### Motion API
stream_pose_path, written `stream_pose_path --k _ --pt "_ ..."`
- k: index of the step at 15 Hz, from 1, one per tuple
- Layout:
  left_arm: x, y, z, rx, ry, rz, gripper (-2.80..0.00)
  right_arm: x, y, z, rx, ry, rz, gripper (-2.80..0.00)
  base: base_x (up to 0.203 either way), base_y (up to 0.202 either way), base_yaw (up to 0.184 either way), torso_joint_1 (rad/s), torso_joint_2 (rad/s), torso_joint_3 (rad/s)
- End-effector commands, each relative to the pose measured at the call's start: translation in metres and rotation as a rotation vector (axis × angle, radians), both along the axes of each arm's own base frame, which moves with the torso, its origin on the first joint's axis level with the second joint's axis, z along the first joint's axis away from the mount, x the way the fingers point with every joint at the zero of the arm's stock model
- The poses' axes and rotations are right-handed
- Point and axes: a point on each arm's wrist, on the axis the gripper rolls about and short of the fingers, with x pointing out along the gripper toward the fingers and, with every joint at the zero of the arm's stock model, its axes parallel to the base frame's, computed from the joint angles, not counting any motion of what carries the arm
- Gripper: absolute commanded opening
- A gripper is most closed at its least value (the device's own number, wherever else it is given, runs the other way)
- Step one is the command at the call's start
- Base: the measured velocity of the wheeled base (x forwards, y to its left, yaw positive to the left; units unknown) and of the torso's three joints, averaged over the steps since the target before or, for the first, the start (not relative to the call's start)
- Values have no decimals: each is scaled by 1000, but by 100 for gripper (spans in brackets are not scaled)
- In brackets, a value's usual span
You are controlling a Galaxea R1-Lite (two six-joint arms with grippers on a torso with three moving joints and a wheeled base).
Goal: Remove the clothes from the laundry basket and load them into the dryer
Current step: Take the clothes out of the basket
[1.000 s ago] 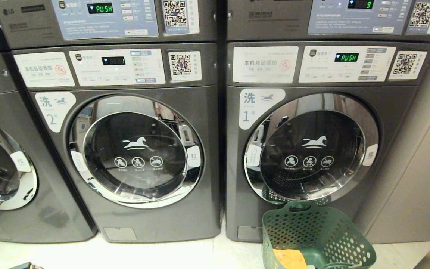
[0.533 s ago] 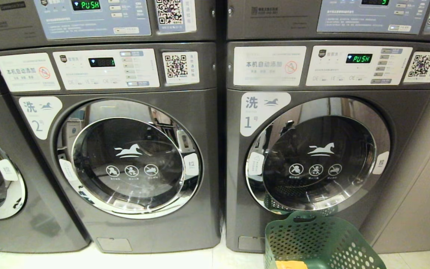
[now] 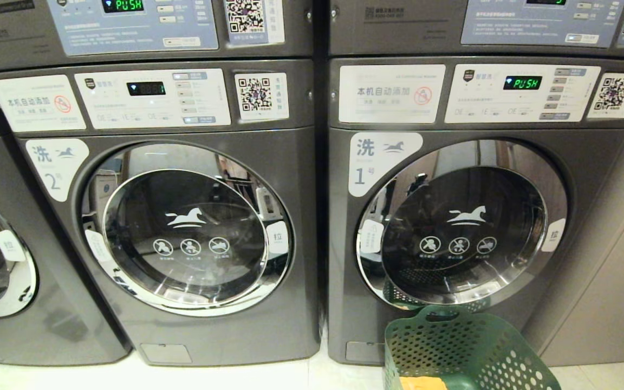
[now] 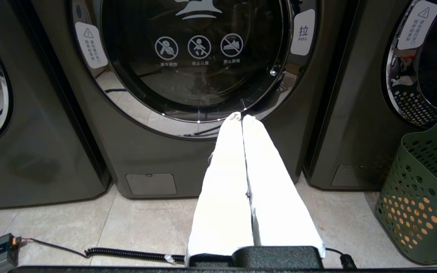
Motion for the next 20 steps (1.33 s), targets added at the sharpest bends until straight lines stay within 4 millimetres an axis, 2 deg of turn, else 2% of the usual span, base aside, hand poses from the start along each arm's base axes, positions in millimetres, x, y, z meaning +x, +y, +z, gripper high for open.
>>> stream_pose_path --k 1,20 --pt "0 0 0 -1 2 0 -280 0 0 0 -1 1 0 -280 0 0 0 -2 2 -132" --pt "0 0 0 -6 2 2 -280 0 0 0 3 1 0 -280 0 0 0 3 1 -195"
